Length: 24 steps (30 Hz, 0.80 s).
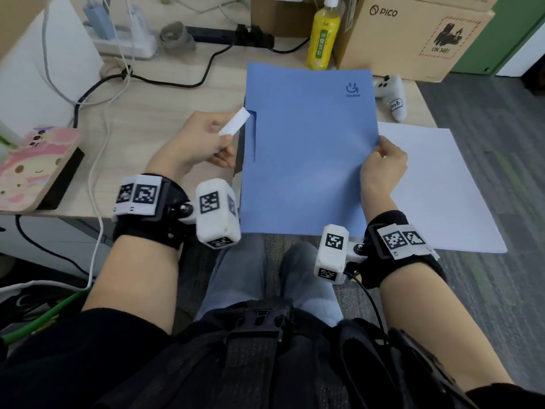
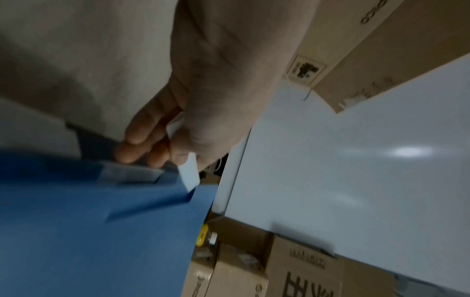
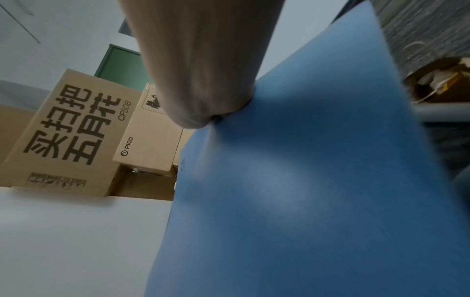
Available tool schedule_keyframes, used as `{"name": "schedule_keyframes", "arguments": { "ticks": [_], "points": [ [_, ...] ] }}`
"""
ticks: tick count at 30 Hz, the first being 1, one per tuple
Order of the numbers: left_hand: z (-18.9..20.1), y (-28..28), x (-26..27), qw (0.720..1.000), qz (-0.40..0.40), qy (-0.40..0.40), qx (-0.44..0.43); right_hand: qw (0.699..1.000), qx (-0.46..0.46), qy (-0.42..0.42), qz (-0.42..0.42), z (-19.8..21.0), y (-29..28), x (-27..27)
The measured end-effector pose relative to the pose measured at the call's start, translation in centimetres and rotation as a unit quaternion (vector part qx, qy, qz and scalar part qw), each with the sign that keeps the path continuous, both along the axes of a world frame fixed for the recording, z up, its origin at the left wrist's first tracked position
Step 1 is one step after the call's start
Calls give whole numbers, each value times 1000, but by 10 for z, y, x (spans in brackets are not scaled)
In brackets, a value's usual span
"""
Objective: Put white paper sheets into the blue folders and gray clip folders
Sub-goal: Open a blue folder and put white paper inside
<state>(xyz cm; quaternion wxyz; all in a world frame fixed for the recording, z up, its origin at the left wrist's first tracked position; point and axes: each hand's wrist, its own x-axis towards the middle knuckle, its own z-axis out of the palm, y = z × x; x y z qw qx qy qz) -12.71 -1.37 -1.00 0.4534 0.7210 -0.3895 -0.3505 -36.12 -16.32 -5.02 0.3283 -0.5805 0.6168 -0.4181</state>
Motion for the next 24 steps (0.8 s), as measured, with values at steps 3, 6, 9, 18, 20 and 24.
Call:
{"name": "schedule_keyframes", "arguments": {
  "ticks": [3,6,9,18,20,24],
  "points": [
    [-7,4,11,998,41,33,-25,1000,6,-19,7,-2,-3,-1],
    [-14,0,11,979,160,93,-91,999,5,-31,8,3,-2,3],
    [-13,-2,10,945,276,125,-123,999,-5,-38,20,3,2,2],
    [3,-15,-11,972,158,162,-69,995,39,-92,-9,2,0,3],
    [0,-17,-22,982,93,161,-37,996,30,-85,-14,2,-1,2],
    [-7,-26,-45,991,51,118,-27,999,28,-44,-1,5,-2,-2]
  ]
}}
